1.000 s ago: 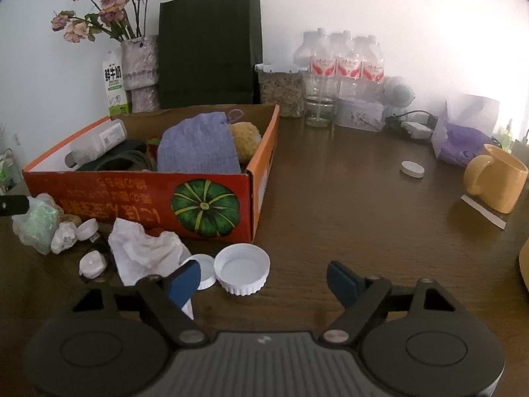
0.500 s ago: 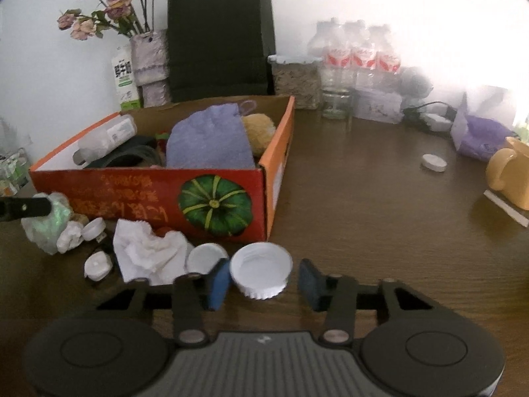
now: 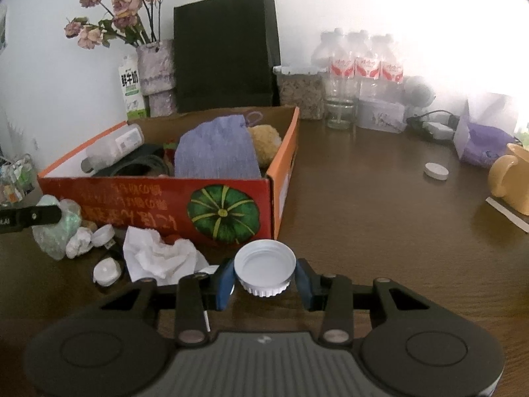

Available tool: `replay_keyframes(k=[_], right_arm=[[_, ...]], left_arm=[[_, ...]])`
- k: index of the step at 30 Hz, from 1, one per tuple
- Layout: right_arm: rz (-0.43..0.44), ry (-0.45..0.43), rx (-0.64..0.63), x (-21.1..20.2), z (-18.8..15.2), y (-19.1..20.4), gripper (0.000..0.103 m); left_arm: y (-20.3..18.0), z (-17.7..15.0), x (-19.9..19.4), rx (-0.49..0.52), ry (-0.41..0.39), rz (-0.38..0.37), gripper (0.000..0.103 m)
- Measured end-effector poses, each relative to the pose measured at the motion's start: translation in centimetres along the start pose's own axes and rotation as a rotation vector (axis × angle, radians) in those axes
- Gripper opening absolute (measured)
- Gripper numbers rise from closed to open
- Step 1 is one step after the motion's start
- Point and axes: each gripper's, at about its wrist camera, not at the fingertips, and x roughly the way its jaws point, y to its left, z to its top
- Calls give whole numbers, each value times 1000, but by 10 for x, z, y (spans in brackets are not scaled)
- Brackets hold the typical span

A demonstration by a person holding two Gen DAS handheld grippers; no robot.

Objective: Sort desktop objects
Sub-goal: 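Lift and carry the plastic bag and white cap over the orange box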

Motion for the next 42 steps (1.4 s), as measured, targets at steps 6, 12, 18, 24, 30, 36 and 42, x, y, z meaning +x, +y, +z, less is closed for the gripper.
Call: replay_keyframes(k=[6,12,18,24,30,36,42], right_arm=[[1,-32,-9,-11,4,4,39],[12,-104,-32,-32,18,15,39],[36,-179,-63,-44,41,32,39],[55,-233,-85,-36,69,52,39],[64,-246,-100,-11,91,67,39],[57,-226,-90,22,104,69,39],[35,-171,-97,51,86,64,39]], left_arm=[[3,4,-20,12,-42,-3,30],[4,14,-46,19,-118,-6,30],[-1,37,-60,38,-207,-12,30],[-14,59,-51,27,-266,-24,30],[-21,75,-27,17,-276,-10,31],[-28,82,14,11,-253,-23,31],[-33,66,60,61,-179,-27,31]])
